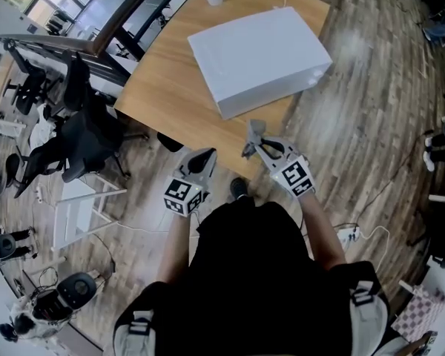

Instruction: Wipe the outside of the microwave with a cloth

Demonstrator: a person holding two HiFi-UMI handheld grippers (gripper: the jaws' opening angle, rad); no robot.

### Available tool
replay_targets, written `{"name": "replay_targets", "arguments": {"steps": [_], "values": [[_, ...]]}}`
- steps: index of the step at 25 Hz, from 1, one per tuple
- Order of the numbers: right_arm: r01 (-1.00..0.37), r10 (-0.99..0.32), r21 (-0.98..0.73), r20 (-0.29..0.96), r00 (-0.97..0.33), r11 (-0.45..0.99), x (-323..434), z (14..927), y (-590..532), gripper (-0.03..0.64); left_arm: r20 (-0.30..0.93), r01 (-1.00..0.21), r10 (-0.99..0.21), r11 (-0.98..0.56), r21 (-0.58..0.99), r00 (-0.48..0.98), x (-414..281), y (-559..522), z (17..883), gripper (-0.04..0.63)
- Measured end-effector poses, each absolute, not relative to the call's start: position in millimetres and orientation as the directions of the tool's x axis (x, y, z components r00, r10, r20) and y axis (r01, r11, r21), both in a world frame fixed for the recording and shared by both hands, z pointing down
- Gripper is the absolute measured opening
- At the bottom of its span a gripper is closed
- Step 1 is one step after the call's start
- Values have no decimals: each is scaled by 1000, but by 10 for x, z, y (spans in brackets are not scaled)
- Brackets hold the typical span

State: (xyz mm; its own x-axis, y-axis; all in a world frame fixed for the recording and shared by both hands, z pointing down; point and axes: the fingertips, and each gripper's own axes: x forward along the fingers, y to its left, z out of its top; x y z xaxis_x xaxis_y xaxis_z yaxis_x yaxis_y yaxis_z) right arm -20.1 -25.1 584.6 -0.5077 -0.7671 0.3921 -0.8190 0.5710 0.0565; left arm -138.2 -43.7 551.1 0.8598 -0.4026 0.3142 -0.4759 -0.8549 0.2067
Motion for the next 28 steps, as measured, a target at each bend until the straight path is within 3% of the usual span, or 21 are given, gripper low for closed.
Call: {"name": "replay_targets", "arguments": {"steps": [16,28], "values": [[-730,-713,142,400,-575,668,-787,5927,-1027,32,309,-508,-440,-840,191,843,-1770,-595,5486,2],[-717,-686,117,429,-587,687,-658,6057,-1361,34,306,-574,-503,-789,219,808,-1673,-669,5486,2]]}}
